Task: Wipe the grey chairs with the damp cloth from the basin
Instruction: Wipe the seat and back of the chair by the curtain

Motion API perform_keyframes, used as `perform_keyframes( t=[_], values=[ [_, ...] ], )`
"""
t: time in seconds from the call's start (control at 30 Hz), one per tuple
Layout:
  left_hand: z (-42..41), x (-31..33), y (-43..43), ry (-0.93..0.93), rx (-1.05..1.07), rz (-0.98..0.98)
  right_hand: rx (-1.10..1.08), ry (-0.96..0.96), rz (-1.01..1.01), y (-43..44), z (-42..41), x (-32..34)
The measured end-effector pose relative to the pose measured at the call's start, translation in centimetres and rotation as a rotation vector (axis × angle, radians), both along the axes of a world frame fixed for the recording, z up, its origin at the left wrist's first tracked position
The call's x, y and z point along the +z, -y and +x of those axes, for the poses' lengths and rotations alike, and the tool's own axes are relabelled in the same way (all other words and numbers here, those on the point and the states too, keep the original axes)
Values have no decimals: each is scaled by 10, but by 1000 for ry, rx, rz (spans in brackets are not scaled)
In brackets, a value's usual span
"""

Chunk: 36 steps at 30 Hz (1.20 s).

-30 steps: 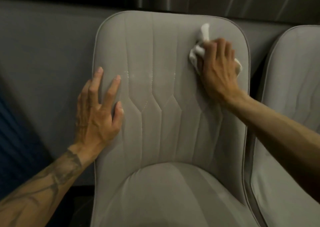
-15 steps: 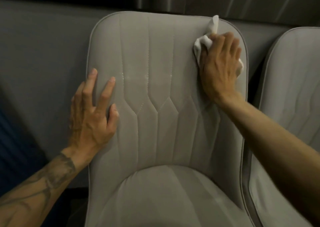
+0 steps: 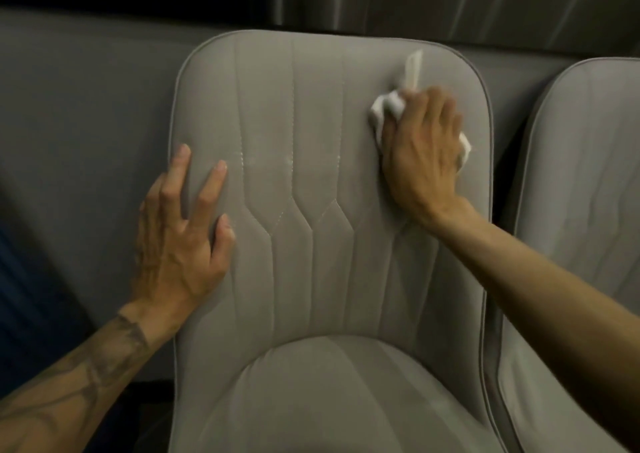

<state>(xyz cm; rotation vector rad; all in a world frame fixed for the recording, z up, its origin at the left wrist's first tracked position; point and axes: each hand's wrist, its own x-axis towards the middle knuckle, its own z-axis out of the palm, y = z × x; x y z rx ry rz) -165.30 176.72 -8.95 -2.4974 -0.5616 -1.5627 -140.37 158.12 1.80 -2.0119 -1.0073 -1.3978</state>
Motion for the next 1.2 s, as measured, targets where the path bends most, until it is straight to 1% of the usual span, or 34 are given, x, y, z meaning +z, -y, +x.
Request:
perform_keyframes(
  t=[0.07, 0.1, 0.17, 0.23, 0.3, 0.33, 0.4, 0.47, 0.5, 0.53, 0.6, 0.7, 0.77, 0.8, 0.9, 0.97, 1.03, 1.1, 1.17, 1.2],
  values=[
    [0, 1, 1, -7, -5, 2, 48, 47, -191, 15, 1, -6],
    [-1, 2, 1, -8, -3, -4, 54, 83, -216, 20, 7, 4],
    [-1, 1, 2, -12, 0, -17, 20, 111, -140, 17, 24, 33],
    [-2, 2, 2, -14, 2, -7, -31, 35, 7, 8, 39, 58],
    [-2, 1, 2, -18, 1, 2, -60, -28, 129, 0, 35, 54],
    [-2, 2, 2, -19, 0, 2, -60, -38, 148, -1, 30, 42],
    [-3, 2, 2, -20, 6, -13, -11, -12, 66, 8, 12, 1],
    [-4, 2, 4, -21, 6, -24, 9, 46, -133, 24, -3, -45],
    [-4, 2, 5, -21, 3, -28, 9, 79, -222, 32, -7, -60],
    [-4, 3, 5, -20, 4, -29, 19, 113, -267, 35, -6, -63],
    [-3, 3, 6, -15, 8, -23, 22, 140, -223, 29, 3, -43],
    [-3, 2, 2, -15, 7, -11, -32, 100, -6, 7, 17, -3],
    [-2, 1, 1, -14, 5, -7, -55, 53, 82, -1, 12, -15],
    [-3, 1, 2, -10, 7, -8, -32, 40, 70, -1, 4, -34],
    [-3, 1, 3, -14, 12, -7, 57, 36, -139, 14, -23, -94],
    [-4, 3, 5, -17, 14, -11, 89, 66, -213, 17, -19, -92],
    [-3, 3, 6, -17, 25, -19, 90, 101, -158, 8, -5, -64],
    [-3, 4, 6, -10, 33, -27, 49, 93, -3, -6, 7, -34],
    [-3, 3, 6, -14, 30, -18, 9, 72, 93, -14, 3, -39],
    [-3, 3, 6, -14, 33, -12, 14, 69, 89, -14, -3, -54]
  ],
)
